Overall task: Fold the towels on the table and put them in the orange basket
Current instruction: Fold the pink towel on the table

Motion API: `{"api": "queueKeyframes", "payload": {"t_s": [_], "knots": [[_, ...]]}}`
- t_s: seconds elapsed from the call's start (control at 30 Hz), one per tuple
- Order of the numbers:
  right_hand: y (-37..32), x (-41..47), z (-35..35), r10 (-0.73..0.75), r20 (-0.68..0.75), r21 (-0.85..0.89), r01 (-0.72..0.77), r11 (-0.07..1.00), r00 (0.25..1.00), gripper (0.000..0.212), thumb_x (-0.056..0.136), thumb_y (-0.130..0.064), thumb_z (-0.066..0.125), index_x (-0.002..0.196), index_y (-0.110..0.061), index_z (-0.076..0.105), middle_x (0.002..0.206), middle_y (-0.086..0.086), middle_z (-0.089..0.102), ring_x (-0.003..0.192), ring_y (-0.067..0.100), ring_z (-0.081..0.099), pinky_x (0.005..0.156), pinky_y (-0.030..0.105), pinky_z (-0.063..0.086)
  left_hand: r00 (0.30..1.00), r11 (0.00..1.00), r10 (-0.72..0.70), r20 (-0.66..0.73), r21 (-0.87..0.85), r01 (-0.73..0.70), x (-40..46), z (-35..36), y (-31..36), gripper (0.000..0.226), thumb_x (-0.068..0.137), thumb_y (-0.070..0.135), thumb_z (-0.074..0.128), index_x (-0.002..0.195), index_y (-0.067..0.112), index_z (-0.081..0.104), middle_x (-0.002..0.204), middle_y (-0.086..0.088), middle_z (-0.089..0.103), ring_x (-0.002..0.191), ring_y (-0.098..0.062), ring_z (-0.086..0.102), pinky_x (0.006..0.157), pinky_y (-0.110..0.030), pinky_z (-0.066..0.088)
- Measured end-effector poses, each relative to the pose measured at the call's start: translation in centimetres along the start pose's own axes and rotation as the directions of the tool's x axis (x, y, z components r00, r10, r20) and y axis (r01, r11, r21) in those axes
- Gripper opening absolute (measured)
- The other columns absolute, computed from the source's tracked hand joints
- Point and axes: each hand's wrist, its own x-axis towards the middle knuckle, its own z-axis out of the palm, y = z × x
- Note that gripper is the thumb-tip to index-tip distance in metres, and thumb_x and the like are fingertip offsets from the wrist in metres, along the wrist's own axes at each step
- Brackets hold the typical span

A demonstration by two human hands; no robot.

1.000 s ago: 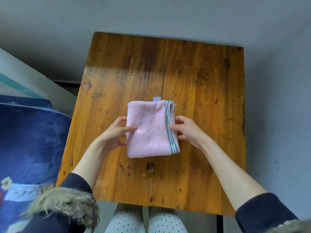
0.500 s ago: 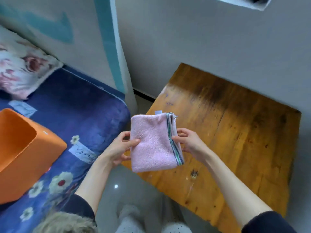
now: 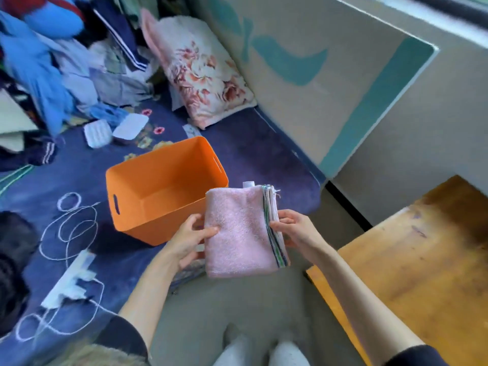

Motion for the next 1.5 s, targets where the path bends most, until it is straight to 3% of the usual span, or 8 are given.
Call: {"api": "queueKeyframes", "payload": {"t_s": [0.27,0.43,0.57,0.77,0.93,1.07,1.27,1.5], "knots": [[-5.5,7.9,7.9,0.013,0.165,-0.112,0.005,0.994,0.986,0.018,0.084,-0.007,0.062,0.102,-0.010,0.065,0.079,0.004,0.065,0.073,0.014,0.062,0.065,0.028,0.052,0.989,0.993,-0.009,-0.150,-0.119,-0.008,3.0,-9.0,2.2,0.058,0.085,0.009,0.066,0.135,0.015,0.037,0.119,-0.013,0.056,0.102,-0.027,0.060,0.093,-0.052,0.047],[-8.4,15.1,11.2,0.030,0.223,-0.186,0.012,0.982,0.974,0.016,0.085,-0.009,0.063,0.100,-0.011,0.066,0.072,-0.001,0.060,0.063,0.011,0.058,0.054,0.023,0.049,0.971,0.985,-0.036,-0.236,-0.172,-0.005,7.3,-12.4,4.8,0.051,0.084,0.010,0.067,0.128,0.018,0.043,0.111,-0.010,0.060,0.095,-0.027,0.062,0.089,-0.052,0.048],[-10.1,21.0,13.8,0.065,0.243,-0.263,0.002,0.965,0.968,0.013,0.084,-0.015,0.064,0.097,-0.014,0.066,0.084,0.007,0.066,0.078,0.025,0.065,0.072,0.039,0.056,0.956,0.977,-0.085,-0.280,-0.209,0.025,10.9,-14.4,6.7,0.041,0.085,0.010,0.065,0.120,0.022,0.046,0.106,-0.006,0.061,0.093,-0.025,0.062,0.083,-0.046,0.049],[-10.4,28.9,18.5,0.127,0.261,-0.374,-0.020,0.927,0.957,0.011,0.089,-0.021,0.061,0.100,-0.019,0.061,0.094,0.002,0.065,0.088,0.019,0.062,0.076,0.033,0.054,0.913,0.963,-0.180,-0.365,-0.255,0.088,17.7,-17.8,6.8,0.039,0.087,0.009,0.062,0.119,0.022,0.044,0.105,-0.002,0.059,0.095,-0.021,0.059,0.089,-0.045,0.046],[-6.5,34.5,22.0,0.254,0.245,-0.466,-0.116,0.877,0.936,0.011,0.089,-0.014,0.059,0.100,-0.017,0.058,0.096,0.005,0.064,0.093,0.023,0.062,0.083,0.042,0.056,0.886,0.954,-0.264,-0.380,-0.238,0.182,24.0,-20.7,3.4,0.039,0.088,0.012,0.061,0.119,0.023,0.040,0.102,0.000,0.057,0.087,-0.015,0.057,0.077,-0.036,0.046],[-2.0,38.9,24.9,0.309,0.197,-0.554,-0.154,0.818,0.930,0.012,0.090,-0.014,0.057,0.101,-0.015,0.055,0.097,0.006,0.062,0.092,0.024,0.062,0.082,0.041,0.056,0.857,0.958,-0.285,-0.428,-0.166,0.235,28.9,-22.5,-0.6,0.041,0.089,0.015,0.060,0.123,0.022,0.039,0.112,-0.002,0.055,0.089,-0.015,0.055,0.061,-0.027,0.038],[4.2,42.5,28.7,0.370,0.141,-0.547,-0.239,0.802,0.918,0.029,0.087,-0.010,0.054,0.116,-0.010,0.056,0.104,0.010,0.063,0.089,0.023,0.061,0.065,0.030,0.050,0.783,0.944,-0.247,-0.571,0.039,0.326,33.6,-24.6,-5.8,0.041,0.089,0.017,0.057,0.127,0.016,0.042,0.108,-0.006,0.058,0.093,-0.028,0.058,0.081,-0.041,0.051],[6.0,44.2,31.9,0.398,0.101,-0.500,-0.300,0.813,0.912,0.011,0.084,-0.007,0.055,0.090,-0.016,0.059,0.092,0.006,0.064,0.088,0.027,0.061,0.073,0.037,0.051,0.707,0.794,-0.045,-0.705,0.405,0.454,35.0,-24.9,-6.1,0.035,0.090,0.011,0.049,0.124,0.005,0.042,0.127,-0.018,0.042,0.110,-0.037,0.048,0.082,-0.041,0.039]]}}
